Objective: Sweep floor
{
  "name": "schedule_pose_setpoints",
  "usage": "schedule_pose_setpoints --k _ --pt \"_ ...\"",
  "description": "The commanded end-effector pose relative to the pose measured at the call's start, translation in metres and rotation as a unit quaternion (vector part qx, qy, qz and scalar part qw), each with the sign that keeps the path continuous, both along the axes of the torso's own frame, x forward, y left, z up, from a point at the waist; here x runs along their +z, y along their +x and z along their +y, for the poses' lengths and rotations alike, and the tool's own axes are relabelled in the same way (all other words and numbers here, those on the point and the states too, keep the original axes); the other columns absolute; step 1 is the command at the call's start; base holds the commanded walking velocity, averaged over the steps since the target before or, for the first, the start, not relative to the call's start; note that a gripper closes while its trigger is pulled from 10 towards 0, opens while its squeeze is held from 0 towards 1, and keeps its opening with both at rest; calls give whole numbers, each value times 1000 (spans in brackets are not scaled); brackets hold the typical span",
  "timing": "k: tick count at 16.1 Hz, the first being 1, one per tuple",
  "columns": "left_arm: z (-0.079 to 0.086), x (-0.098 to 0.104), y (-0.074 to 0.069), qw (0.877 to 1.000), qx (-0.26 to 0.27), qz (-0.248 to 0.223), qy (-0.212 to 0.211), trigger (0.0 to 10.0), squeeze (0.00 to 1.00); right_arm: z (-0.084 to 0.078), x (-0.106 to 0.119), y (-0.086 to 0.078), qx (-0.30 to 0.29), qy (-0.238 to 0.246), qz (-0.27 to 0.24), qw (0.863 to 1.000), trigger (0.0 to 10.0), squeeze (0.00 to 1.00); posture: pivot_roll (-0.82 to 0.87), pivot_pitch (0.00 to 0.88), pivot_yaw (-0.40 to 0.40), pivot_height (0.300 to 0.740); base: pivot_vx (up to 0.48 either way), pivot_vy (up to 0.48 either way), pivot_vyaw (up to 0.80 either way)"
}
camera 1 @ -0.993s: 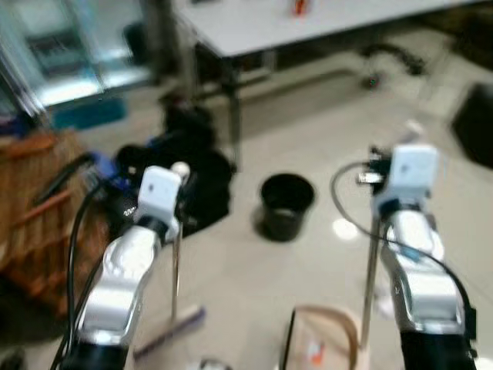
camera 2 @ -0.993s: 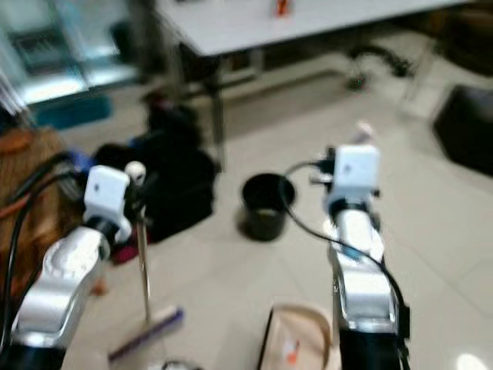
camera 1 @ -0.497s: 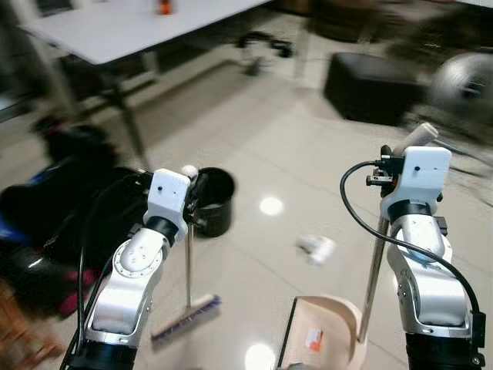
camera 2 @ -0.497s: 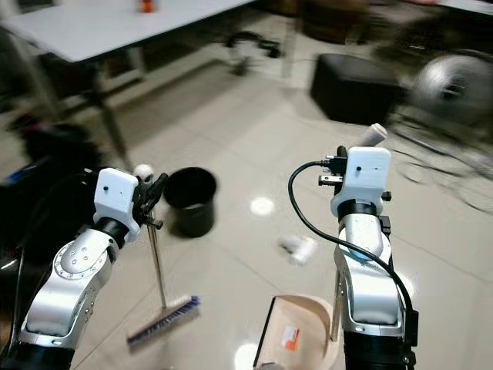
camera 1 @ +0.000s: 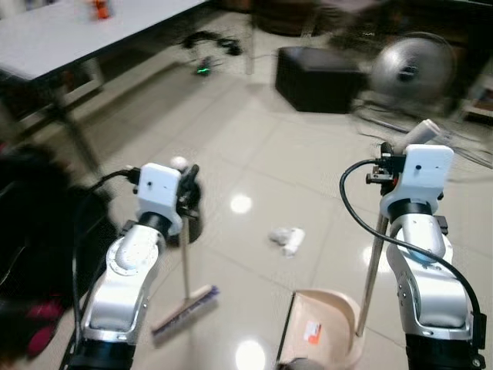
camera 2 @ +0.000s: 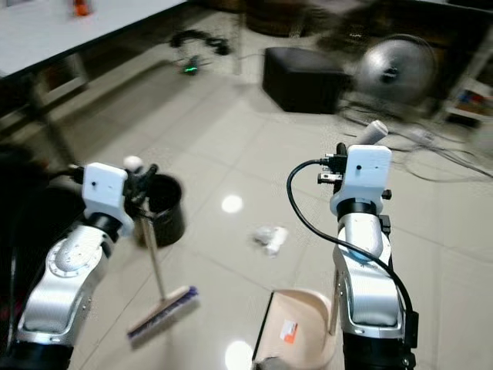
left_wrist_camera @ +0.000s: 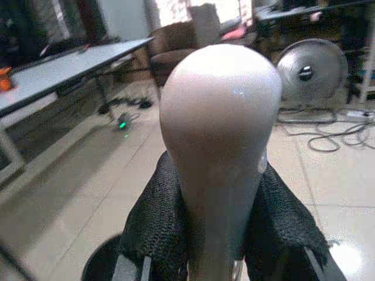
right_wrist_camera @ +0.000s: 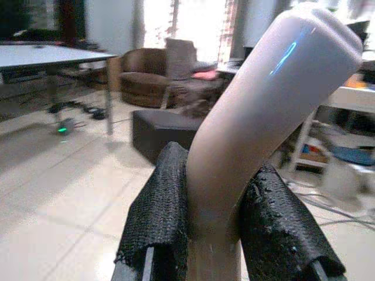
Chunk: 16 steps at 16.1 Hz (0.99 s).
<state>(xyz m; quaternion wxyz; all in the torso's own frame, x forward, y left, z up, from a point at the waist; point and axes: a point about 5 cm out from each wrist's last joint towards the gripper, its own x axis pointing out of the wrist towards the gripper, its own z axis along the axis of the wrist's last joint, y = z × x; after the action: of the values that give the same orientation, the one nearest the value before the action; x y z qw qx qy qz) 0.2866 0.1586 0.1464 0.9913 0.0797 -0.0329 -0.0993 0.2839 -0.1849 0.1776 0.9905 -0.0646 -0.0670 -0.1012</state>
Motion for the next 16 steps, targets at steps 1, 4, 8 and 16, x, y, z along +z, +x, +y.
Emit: schedule_pose_setpoints --k 1,4,8,16 --pt "-8 16 3 999 -13 -37 -7 10000 0 -4 10 -1 -11 0 -22 1000 10000 0 -30 48 22 740 379 0 -800" --pt "-10 20 5 999 -18 -44 -4 10000 0 -5 11 -2 -15 3 -26 1000 10000 0 -31 53 27 740 396 0 -800" --pt "-10 20 6 999 -23 -44 1 10000 0 -2 13 -2 -2 -3 -33 999 10000 0 -33 58 32 740 399 0 -400" --pt "-4 23 8 999 -12 -49 7 10000 0 10 16 1 36 -10 -34 999 10000 0 -29 56 37 740 401 0 200"
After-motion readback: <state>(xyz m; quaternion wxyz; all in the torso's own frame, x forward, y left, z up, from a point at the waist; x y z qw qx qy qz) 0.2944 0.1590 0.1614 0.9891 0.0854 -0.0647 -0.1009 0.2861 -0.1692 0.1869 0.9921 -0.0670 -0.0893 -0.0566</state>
